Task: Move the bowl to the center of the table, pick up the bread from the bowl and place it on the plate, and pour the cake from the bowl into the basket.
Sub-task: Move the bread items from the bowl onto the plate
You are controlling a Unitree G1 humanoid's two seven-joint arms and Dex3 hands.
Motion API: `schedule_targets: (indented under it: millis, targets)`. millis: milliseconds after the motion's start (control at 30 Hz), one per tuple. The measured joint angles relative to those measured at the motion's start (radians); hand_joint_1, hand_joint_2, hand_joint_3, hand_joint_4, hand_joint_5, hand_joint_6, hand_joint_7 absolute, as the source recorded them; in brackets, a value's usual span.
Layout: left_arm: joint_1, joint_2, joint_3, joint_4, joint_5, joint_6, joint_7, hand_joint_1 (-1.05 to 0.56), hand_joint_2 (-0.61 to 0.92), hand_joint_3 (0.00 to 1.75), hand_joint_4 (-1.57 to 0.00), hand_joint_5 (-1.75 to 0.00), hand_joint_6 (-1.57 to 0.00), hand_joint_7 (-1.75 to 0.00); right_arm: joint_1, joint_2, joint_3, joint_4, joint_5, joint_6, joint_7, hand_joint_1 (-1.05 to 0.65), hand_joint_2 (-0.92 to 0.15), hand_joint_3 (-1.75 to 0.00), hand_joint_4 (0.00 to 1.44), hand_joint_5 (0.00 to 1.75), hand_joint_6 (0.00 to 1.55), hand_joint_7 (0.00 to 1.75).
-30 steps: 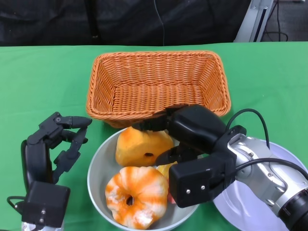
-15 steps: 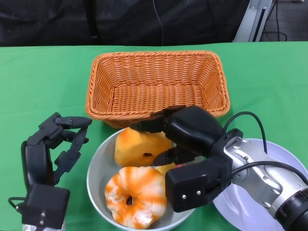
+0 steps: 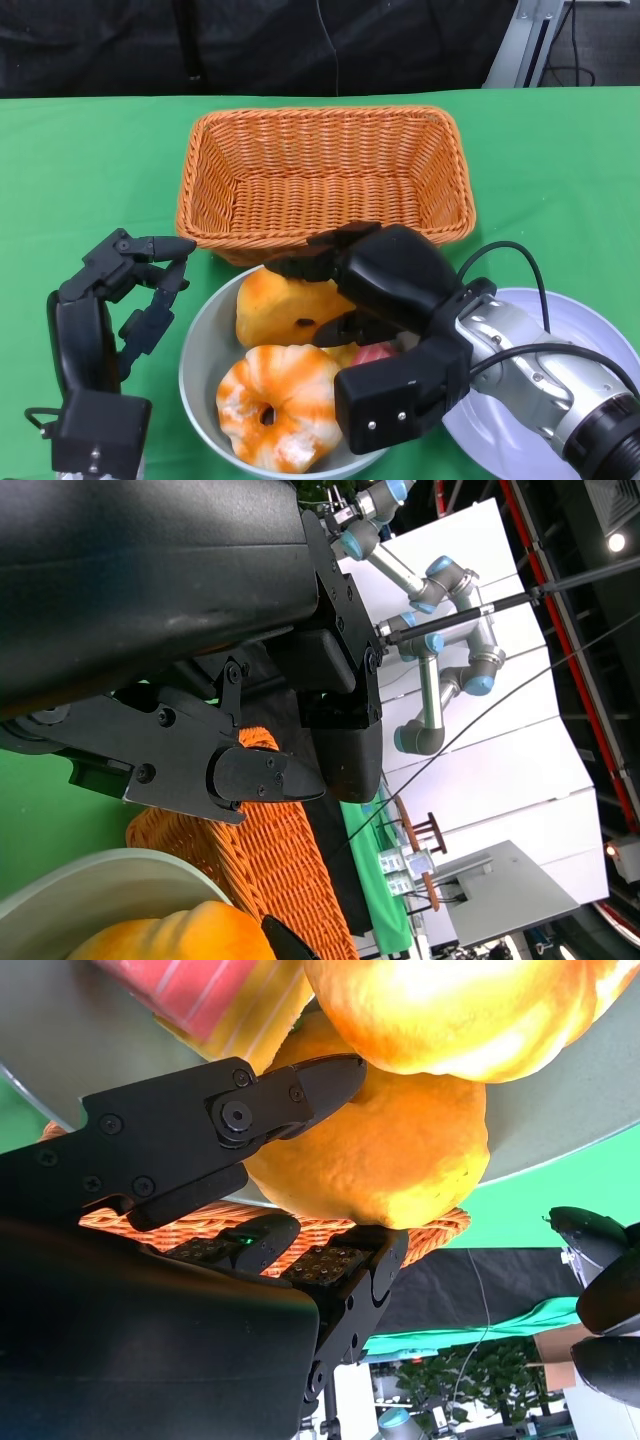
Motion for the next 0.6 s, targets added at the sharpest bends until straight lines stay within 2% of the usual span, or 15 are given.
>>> schedule_targets:
  millis: [200,433,567,600]
  targets:
    - [0.004,-0.005,0.001,-0.015,0.014,0.0,0.01,-0.17,0.92,0.27,-0.76,-1.42,-0.86,-0.89,-0.009,-0.001,0.034,0.008,-0.042,0.008,-0.04,-0.6,-0.9,-0.01,0.84,0.1,0.56,0.0]
    - [0.021,-0.011,0.002,-0.021,0.019,-0.013,0.025,-0.18,0.92,0.26,-0.74,-1.43,-0.86,-0.88,-0.013,0.016,0.062,0.05,-0.103,0.032,-0.152,-0.56,-0.89,0.0,0.92,0.17,0.62,0.02]
    - [0.022,-0.012,0.002,-0.021,0.021,-0.028,0.032,-0.18,0.92,0.27,-0.75,-1.39,-0.85,-0.87,-0.018,0.025,0.075,0.085,-0.109,0.028,-0.213,-0.44,-0.87,0.0,0.76,0.61,0.74,0.02]
    - [0.022,-0.012,0.002,-0.021,0.021,-0.029,0.033,-0.17,0.92,0.27,-0.76,-1.35,-0.86,-0.85,-0.021,0.025,0.076,0.094,-0.108,0.021,-0.227,-0.39,-0.87,0.0,0.71,0.78,0.78,0.02]
